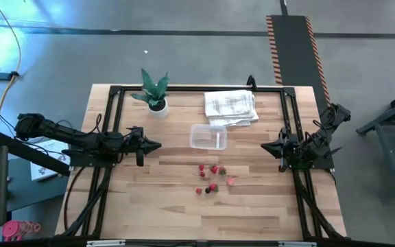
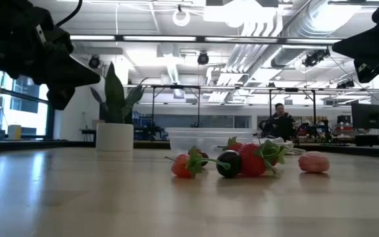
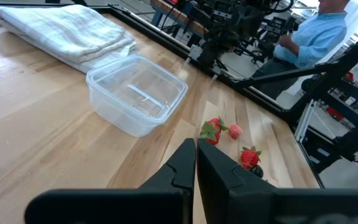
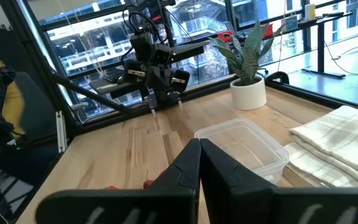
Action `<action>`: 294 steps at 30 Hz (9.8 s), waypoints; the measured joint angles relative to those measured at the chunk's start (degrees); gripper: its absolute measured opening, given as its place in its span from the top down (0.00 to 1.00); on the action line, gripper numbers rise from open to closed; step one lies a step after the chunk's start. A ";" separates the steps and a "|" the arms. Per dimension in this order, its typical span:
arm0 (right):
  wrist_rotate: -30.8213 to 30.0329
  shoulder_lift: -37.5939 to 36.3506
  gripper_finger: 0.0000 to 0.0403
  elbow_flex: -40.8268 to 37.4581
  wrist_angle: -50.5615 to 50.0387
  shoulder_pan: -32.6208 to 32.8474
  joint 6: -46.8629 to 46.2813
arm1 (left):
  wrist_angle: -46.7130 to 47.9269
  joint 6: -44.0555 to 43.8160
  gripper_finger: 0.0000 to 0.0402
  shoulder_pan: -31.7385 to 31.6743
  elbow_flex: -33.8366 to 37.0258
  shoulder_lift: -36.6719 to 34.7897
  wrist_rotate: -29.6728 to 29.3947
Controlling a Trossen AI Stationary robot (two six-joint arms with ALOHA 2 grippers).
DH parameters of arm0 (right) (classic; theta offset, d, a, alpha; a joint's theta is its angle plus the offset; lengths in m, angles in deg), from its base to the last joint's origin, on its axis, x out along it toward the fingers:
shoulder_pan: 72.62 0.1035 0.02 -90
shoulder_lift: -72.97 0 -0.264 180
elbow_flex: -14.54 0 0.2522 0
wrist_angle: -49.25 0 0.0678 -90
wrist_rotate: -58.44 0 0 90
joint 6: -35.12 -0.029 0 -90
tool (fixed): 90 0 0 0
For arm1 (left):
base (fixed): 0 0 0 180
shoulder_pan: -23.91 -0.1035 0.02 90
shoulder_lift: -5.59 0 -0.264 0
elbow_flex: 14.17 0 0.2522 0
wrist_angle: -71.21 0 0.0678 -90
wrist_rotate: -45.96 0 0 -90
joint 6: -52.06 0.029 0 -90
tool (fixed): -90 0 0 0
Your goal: Pick and placing Produce into tupperware
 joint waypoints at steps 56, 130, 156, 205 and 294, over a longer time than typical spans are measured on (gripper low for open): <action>-9.26 0.07 1.00 -0.02 21.79 -2.54 -9.80 | 1.98 -6.92 0.99 0.00 -14.87 3.28 -3.94; 0.83 0.31 1.00 11.28 10.69 -5.13 -1.51 | 41.31 11.39 0.69 7.87 -67.80 78.64 5.99; 0.59 0.32 1.00 11.26 10.73 -5.13 -1.51 | 42.85 6.65 1.00 7.87 -73.74 77.51 5.35; -1.94 0.31 1.00 11.25 10.78 -5.13 -1.05 | 58.42 14.33 1.00 -13.88 -84.14 81.55 6.50; 51.00 99.25 0.59 69.57 -51.49 -24.03 -53.41 | 107.78 2.59 0.64 3.02 -94.95 47.05 -15.45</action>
